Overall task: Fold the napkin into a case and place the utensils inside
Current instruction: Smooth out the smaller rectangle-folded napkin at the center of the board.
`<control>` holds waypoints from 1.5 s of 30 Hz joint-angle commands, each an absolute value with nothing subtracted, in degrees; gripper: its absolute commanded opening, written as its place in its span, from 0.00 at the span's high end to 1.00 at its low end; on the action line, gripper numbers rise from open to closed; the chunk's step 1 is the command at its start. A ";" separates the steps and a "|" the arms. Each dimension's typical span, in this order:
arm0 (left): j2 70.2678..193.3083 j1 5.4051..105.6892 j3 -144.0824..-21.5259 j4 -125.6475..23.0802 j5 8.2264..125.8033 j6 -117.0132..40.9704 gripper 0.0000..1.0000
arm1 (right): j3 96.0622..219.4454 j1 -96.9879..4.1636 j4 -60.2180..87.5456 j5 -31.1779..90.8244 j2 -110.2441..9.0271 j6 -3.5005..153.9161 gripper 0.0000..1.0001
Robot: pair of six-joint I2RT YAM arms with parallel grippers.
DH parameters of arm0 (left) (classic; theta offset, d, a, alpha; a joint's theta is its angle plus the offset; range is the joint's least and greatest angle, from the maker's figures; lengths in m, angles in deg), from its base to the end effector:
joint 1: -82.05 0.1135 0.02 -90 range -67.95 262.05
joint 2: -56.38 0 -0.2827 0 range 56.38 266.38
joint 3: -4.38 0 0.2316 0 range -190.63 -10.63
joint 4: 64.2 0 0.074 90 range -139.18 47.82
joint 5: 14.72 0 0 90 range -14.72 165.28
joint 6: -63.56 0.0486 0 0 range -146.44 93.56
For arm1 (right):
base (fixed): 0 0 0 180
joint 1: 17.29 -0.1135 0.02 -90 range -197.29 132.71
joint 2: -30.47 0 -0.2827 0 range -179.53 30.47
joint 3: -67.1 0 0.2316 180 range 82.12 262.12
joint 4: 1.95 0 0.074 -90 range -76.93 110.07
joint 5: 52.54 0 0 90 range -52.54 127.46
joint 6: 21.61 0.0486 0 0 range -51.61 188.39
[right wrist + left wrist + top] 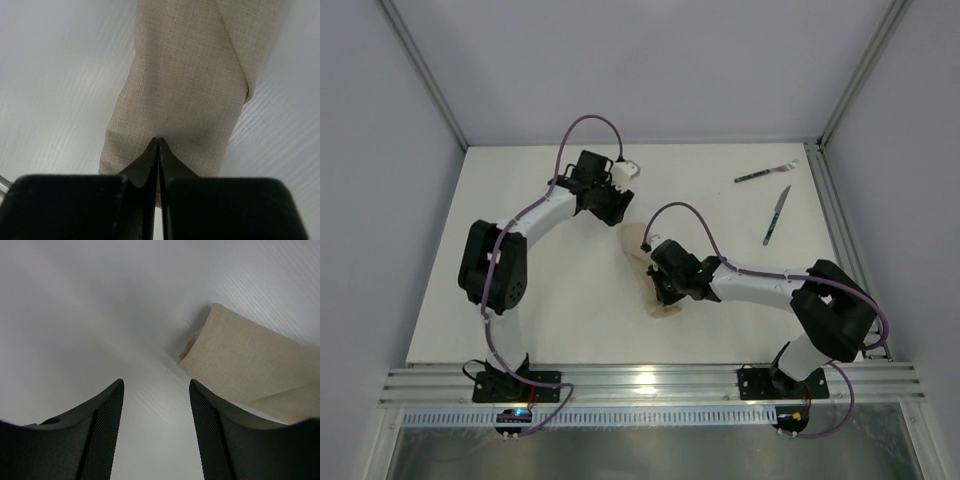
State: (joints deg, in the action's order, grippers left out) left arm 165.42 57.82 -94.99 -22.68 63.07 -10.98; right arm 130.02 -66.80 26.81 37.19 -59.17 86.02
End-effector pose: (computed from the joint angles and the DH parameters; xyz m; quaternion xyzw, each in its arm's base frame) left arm 0.3758 -0.1804 0.2472 0.3516 0.8702 -0.1253 0.3217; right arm 0.1911 0.2242 0.1910 -0.2629 0.9181 0.1659 0.2460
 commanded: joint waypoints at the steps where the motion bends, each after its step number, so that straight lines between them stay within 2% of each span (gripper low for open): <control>1: 167.29 57.44 -97.12 -25.27 58.14 -15.01 0.42 | 129.85 -69.22 24.14 45.72 -59.26 87.38 0.96; 10: 171.96 57.44 -96.68 -25.98 52.95 -16.16 0.39 | 128.61 -69.14 20.54 50.12 -62.95 86.41 0.96; 13: 173.01 57.44 -96.42 -25.54 54.44 -16.60 0.47 | 130.02 -69.14 20.45 50.82 -64.45 85.80 0.96; 14: 173.27 57.44 -96.07 -25.45 54.88 -16.69 0.55 | 130.11 -68.79 20.02 50.82 -64.71 85.71 0.96; 17: 173.36 57.44 -95.27 -24.23 56.20 -17.12 0.69 | 130.28 -67.56 18.61 50.47 -65.24 85.53 0.96; 18: 173.28 57.44 -95.01 -23.87 56.20 -17.21 0.70 | 130.28 -67.12 18.26 50.39 -65.33 85.36 0.96; 25: 173.01 57.44 -93.69 -19.83 59.19 -17.65 0.70 | 134.06 -65.01 16.67 49.77 -66.82 79.56 0.96; 31: 172.05 57.44 -91.85 -19.56 60.33 -17.74 0.70 | 137.40 -66.58 21.94 53.63 -63.32 75.34 0.93; 39: 172.05 57.44 -91.67 -19.47 61.56 -17.21 0.70 | 131.17 -70.90 22.92 48.20 -54.61 79.01 0.90; 45: 171.96 57.44 -91.41 -19.47 61.92 -17.13 0.69 | 125.63 -70.81 20.98 46.34 -55.74 83.95 0.91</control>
